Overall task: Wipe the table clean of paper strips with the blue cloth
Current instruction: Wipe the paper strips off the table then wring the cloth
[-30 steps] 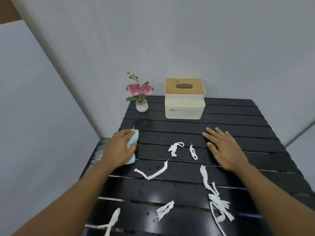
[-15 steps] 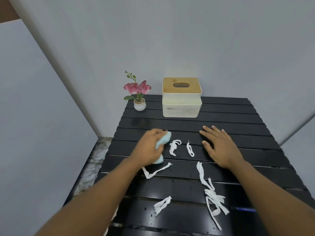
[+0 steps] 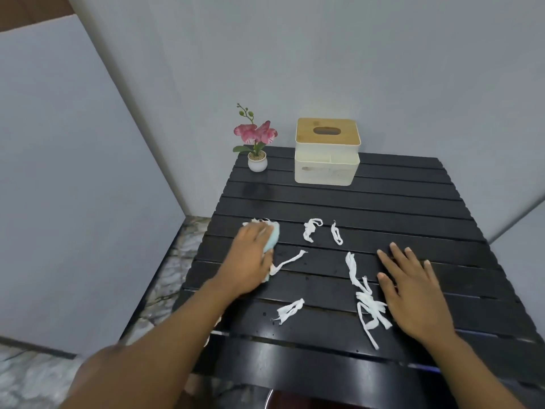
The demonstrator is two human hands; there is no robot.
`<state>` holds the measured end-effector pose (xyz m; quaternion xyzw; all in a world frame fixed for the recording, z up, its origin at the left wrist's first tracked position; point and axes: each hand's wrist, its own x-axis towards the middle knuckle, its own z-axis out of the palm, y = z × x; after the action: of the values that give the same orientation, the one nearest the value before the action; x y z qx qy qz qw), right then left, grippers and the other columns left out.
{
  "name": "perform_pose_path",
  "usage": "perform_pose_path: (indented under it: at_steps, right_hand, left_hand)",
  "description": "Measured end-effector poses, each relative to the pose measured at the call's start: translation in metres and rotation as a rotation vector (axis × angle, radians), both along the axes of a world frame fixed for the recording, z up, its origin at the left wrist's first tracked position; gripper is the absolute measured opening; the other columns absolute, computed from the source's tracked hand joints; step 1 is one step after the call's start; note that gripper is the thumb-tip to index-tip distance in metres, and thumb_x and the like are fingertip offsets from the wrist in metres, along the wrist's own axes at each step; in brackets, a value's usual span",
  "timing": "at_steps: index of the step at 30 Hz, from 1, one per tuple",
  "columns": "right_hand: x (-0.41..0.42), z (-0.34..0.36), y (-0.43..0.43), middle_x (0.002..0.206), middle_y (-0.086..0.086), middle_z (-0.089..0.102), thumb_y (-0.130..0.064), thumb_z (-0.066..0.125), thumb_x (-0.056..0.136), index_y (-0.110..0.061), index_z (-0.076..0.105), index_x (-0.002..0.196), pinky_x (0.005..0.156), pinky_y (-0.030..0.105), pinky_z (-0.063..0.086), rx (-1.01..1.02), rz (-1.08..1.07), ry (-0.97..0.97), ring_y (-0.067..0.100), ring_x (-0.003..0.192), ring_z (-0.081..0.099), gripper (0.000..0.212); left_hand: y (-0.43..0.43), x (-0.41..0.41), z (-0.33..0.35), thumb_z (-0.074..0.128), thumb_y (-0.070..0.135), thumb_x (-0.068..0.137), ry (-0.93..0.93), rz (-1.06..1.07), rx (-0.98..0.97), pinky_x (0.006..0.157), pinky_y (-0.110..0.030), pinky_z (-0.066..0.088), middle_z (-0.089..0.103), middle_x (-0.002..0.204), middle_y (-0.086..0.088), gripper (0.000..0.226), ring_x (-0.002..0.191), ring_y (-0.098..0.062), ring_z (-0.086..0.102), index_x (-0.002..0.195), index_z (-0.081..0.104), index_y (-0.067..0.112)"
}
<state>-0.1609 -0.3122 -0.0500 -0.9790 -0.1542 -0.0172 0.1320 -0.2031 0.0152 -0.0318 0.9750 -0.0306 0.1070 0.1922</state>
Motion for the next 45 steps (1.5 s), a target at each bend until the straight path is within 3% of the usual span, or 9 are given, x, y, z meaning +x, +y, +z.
perform_pose_path:
  at_steps: [4, 8, 11, 14, 20, 28, 35, 39, 45]
  right_hand:
    - [0.000, 0.004, 0.005, 0.156, -0.007, 0.025, -0.039, 0.039, 0.096, -0.032, 0.039, 0.143, 0.118, 0.038, 0.005, 0.016, -0.049, -0.003, 0.015, 0.145, 0.015, 0.048]
    - [0.001, 0.006, 0.004, 0.156, -0.008, 0.026, -0.040, 0.040, 0.096, -0.033, 0.040, 0.142, 0.118, 0.038, 0.005, 0.011, -0.050, -0.003, 0.013, 0.145, 0.015, 0.047]
    - [0.001, 0.005, 0.005, 0.156, -0.007, 0.027, -0.040, 0.039, 0.095, -0.033, 0.040, 0.142, 0.118, 0.038, 0.006, -0.002, -0.058, -0.014, 0.013, 0.145, 0.016, 0.047]
    - [0.000, 0.004, 0.007, 0.155, -0.005, 0.029, -0.039, 0.039, 0.095, -0.032, 0.041, 0.142, 0.117, 0.040, 0.008, -0.023, -0.062, -0.026, 0.015, 0.145, 0.017, 0.048]
    - [0.001, 0.003, 0.008, 0.154, -0.003, 0.032, -0.038, 0.039, 0.094, -0.031, 0.042, 0.141, 0.116, 0.043, 0.012, -0.039, -0.062, -0.048, 0.018, 0.144, 0.021, 0.048]
    - [-0.001, 0.006, 0.005, 0.155, -0.005, 0.030, -0.039, 0.040, 0.095, -0.032, 0.042, 0.141, 0.118, 0.041, 0.010, -0.004, -0.053, -0.030, 0.015, 0.144, 0.018, 0.046]
    - [-0.001, 0.006, 0.007, 0.155, -0.004, 0.030, -0.039, 0.038, 0.095, -0.032, 0.040, 0.142, 0.117, 0.042, 0.009, -0.007, -0.056, -0.029, 0.015, 0.145, 0.017, 0.047]
    - [-0.001, 0.005, 0.008, 0.155, -0.003, 0.029, -0.038, 0.039, 0.095, -0.031, 0.040, 0.142, 0.117, 0.042, 0.008, -0.006, -0.061, -0.025, 0.016, 0.145, 0.017, 0.047]
    - [-0.002, 0.004, 0.007, 0.154, -0.001, 0.033, -0.036, 0.042, 0.095, -0.029, 0.043, 0.140, 0.117, 0.045, 0.012, -0.002, -0.055, -0.047, 0.019, 0.143, 0.021, 0.046]
  left_hand:
    - [-0.066, 0.008, -0.003, 0.044, 0.017, 0.095, 0.005, -0.130, -0.070, 0.114, -0.037, 0.020, 0.042, 0.139, -0.013, 0.045, 0.130, -0.028, 0.033, 0.138, 0.042, 0.005]
    - [-0.049, 0.008, 0.017, 0.043, 0.008, 0.094, 0.016, -0.022, -0.212, 0.107, -0.029, 0.026, 0.049, 0.134, -0.016, 0.043, 0.123, -0.031, 0.040, 0.136, 0.047, 0.003]
    - [0.006, -0.007, 0.024, 0.043, 0.003, 0.089, -0.033, 0.146, -0.134, 0.095, -0.037, 0.037, 0.059, 0.118, -0.020, 0.037, 0.108, -0.037, 0.052, 0.123, 0.057, 0.000]
    - [0.038, -0.036, 0.011, 0.048, 0.002, 0.089, 0.013, 0.213, -0.014, 0.102, -0.041, 0.034, 0.052, 0.129, -0.018, 0.042, 0.119, -0.037, 0.045, 0.131, 0.050, 0.003]
    - [-0.023, -0.028, 0.001, 0.049, 0.016, 0.091, -0.026, 0.153, 0.046, 0.108, -0.047, 0.027, 0.047, 0.134, -0.016, 0.044, 0.121, -0.034, 0.040, 0.134, 0.048, 0.007]
    - [-0.041, -0.017, 0.024, 0.039, 0.000, 0.094, 0.073, 0.052, -0.258, 0.103, -0.025, 0.026, 0.051, 0.130, -0.011, 0.044, 0.120, -0.028, 0.041, 0.135, 0.051, 0.011]
    - [0.056, -0.105, 0.029, 0.049, 0.003, 0.094, 0.090, 0.122, -0.150, 0.098, -0.024, 0.030, 0.057, 0.123, -0.009, 0.035, 0.114, -0.026, 0.050, 0.128, 0.057, 0.010]
    - [0.012, -0.130, 0.003, 0.043, 0.014, 0.089, 0.027, 0.274, -0.071, 0.102, -0.042, 0.039, 0.057, 0.125, -0.010, 0.039, 0.116, -0.032, 0.050, 0.124, 0.060, 0.008]
    - [-0.083, -0.084, 0.002, 0.048, 0.008, 0.084, 0.047, 0.326, -0.037, 0.110, -0.039, 0.025, 0.045, 0.138, -0.008, 0.054, 0.127, -0.029, 0.037, 0.137, 0.045, 0.015]
